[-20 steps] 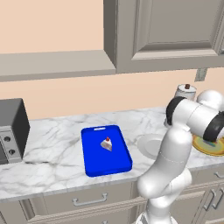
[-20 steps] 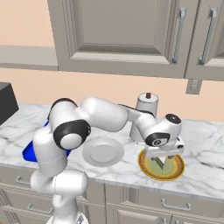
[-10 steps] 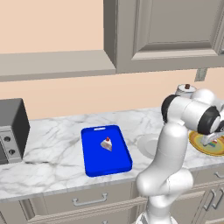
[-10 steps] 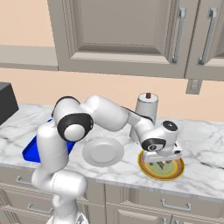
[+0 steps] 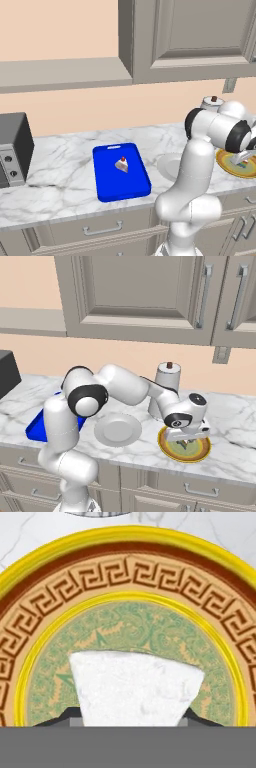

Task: Move the dessert items from the plates to the tray.

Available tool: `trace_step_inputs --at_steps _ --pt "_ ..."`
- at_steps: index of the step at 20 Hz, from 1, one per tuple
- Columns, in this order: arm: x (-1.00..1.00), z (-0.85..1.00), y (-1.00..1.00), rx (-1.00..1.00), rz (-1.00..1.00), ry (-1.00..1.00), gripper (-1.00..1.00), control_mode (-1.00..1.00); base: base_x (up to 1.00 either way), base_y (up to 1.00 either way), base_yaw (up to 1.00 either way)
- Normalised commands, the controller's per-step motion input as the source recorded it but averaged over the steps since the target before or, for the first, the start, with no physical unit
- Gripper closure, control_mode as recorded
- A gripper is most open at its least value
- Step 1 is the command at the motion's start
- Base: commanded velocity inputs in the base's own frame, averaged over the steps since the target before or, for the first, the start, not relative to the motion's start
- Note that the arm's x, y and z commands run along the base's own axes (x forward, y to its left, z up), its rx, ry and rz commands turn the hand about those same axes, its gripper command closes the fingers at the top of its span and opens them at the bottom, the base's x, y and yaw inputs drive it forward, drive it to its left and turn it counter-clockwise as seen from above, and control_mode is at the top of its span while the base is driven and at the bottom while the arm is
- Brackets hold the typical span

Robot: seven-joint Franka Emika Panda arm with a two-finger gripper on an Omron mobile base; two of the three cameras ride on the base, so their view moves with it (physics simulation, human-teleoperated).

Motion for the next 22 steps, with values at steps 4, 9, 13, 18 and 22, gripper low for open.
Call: trace_step_inputs --at_steps 4,9,13,18,22 --pt "0.00 0.00 0.00 0.00 0.00 0.00 1.00 -1.00 0.00 0.00 0.00" --pt "-0.17 0.16 0.02 0.00 0.00 0.00 1.00 -1.00 0.00 0.00 0.00" --pt "-0.32 0.62 0.13 0.00 0.00 0.00 1.00 -1.00 0.00 0.00 0.00" --pt "-0.10 0.74 0.33 -0.01 0.00 0.00 1.00 -1.00 0.00 0.00 0.00" --pt "0.00 0.44 0.65 0.00 -0.01 0.00 1.00 -1.00 0.00 0.00 0.00"
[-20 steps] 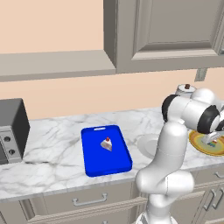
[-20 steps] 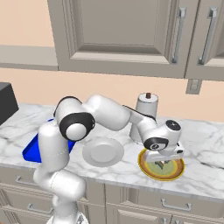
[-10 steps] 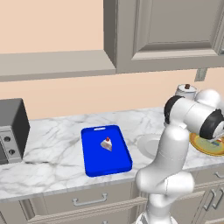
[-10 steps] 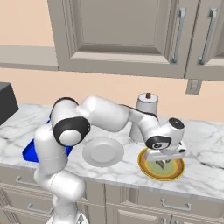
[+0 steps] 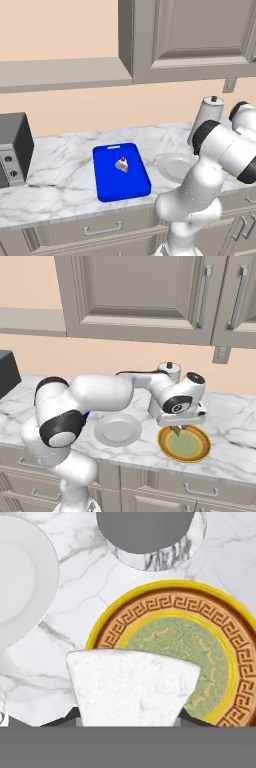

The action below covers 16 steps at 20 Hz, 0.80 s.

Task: Move the dessert items from the plates to the tray.

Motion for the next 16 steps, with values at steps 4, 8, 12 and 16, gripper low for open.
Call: trace_step_inputs --at_steps 4,8,12,16 --pt "0.00 0.15 0.80 -0.01 -0.02 0.00 1.00 -1.00 0.00 0.00 0.00" --pt "0.00 0.22 0.92 -0.07 -0.04 0.00 1.00 -1.00 0.00 0.00 0.00" --pt "0.00 0.29 1.00 -0.09 -0.04 0.00 1.00 -1.00 0.00 0.00 0.00" --pt "0.00 0.28 1.00 -0.09 -0.04 0.00 1.00 -1.00 0.00 0.00 0.00"
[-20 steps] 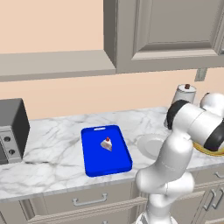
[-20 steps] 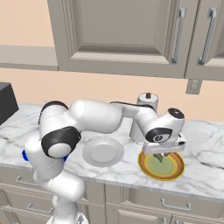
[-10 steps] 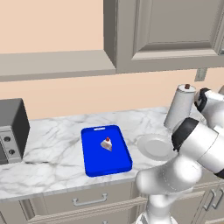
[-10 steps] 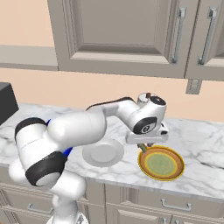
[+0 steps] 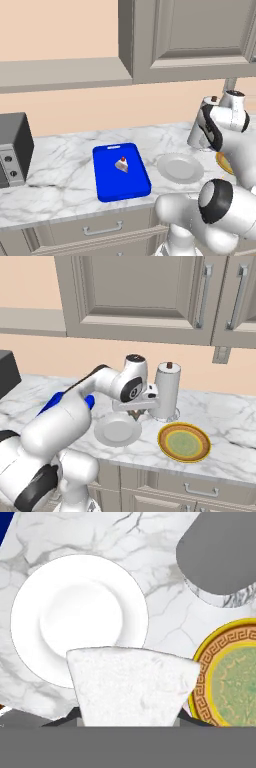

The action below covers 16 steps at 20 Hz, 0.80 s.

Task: Move the dessert items from the plates to the tray.

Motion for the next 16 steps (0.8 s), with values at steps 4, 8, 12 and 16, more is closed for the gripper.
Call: trace_step_inputs --at_steps 4,8,12,16 --pt "0.00 0.16 1.00 -0.09 -0.04 0.00 1.00 -1.00 0.00 0.00 0.00" --pt "0.05 0.06 1.00 -0.01 0.00 0.00 1.00 -1.00 0.00 0.00 0.00" --pt "0.02 0.06 1.00 0.00 0.01 0.00 1.00 -1.00 0.00 0.00 0.00" --pt "0.01 0.02 1.00 0.00 0.09 0.00 1.00 -1.00 0.00 0.00 0.00"
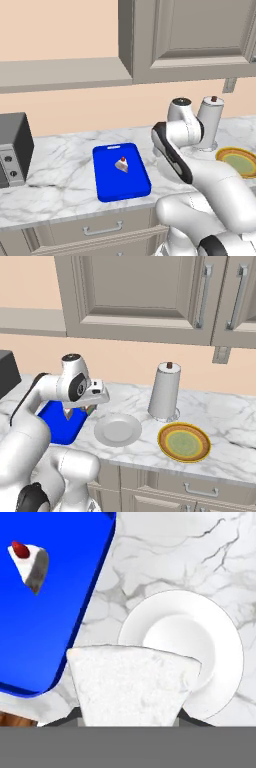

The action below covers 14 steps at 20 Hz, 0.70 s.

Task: Move the dessert items from the plates to the tray.

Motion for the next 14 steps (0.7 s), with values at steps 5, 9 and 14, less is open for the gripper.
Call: trace_step_inputs --at_steps 5,9,14 --pt "0.05 0.00 0.94 0.00 0.15 0.03 1.00 -1.00 0.00 0.00 0.00" --pt "0.00 -0.01 0.73 0.00 0.18 0.10 1.00 -1.00 0.00 0.00 0.00" --pt "0.00 -0.04 0.67 0.00 0.26 0.09 1.00 -1.00 0.00 0.00 0.00"
